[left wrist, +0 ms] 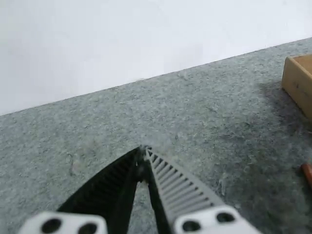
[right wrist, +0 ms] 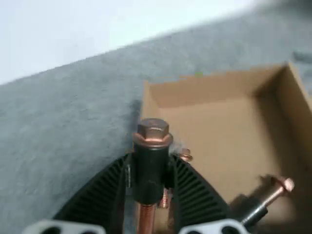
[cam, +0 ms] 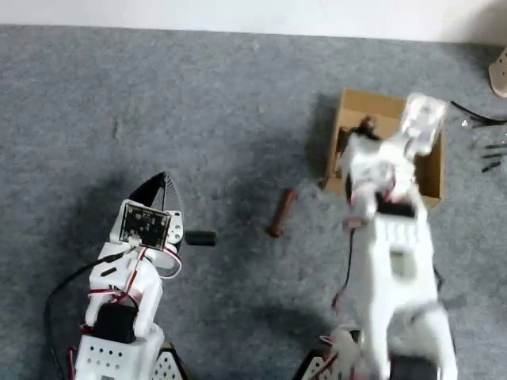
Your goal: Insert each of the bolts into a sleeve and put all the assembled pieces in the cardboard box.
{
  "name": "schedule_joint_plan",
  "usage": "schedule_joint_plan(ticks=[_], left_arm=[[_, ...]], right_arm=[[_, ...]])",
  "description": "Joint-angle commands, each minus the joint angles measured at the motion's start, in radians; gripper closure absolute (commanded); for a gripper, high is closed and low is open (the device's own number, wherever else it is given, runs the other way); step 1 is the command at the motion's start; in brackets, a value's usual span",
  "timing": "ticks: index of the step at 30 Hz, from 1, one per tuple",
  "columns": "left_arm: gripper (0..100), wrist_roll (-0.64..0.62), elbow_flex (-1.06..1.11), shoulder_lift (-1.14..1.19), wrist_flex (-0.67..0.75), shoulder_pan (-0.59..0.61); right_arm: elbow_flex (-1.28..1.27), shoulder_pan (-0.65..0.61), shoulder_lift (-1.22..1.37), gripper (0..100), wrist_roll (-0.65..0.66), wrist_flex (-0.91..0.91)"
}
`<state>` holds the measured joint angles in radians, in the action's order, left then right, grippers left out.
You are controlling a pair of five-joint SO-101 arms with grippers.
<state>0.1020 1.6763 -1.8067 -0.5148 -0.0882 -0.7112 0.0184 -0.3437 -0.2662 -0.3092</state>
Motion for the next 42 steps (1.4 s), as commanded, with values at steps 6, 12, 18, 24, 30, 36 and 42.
schedule_joint_plan(ticks=[6, 12, 18, 24, 30, 36, 42], left_arm=[[99, 0.008, 0.019, 0.007, 0.0, -0.007], [99, 0.009, 0.019, 0.007, -0.002, -0.01], [99, 0.009, 0.019, 0.007, -0.002, -0.01], [99, 0.009, 0.019, 0.007, -0.002, -0.01], [99, 0.011, 0.019, 0.007, -0.002, -0.007], [99, 0.009, 0.019, 0.005, 0.0, -0.004], [99, -0.002, 0.018, -0.004, 0.002, 0.105]], right_arm=[[0.367, 0.084, 0.417, 99.4, -0.144, -0.107], [0.377, 0.088, 0.435, 99.0, -0.146, -0.107], [0.377, 0.087, 0.437, 84.8, -0.137, -0.114], [0.378, 0.087, 0.433, 71.4, -0.137, -0.165], [0.383, 0.016, 0.43, 71.4, -0.137, -0.302], [0.38, -0.148, 0.348, 71.4, -0.137, -0.415], [0.217, -0.361, 0.105, 71.4, -0.133, -0.44]])
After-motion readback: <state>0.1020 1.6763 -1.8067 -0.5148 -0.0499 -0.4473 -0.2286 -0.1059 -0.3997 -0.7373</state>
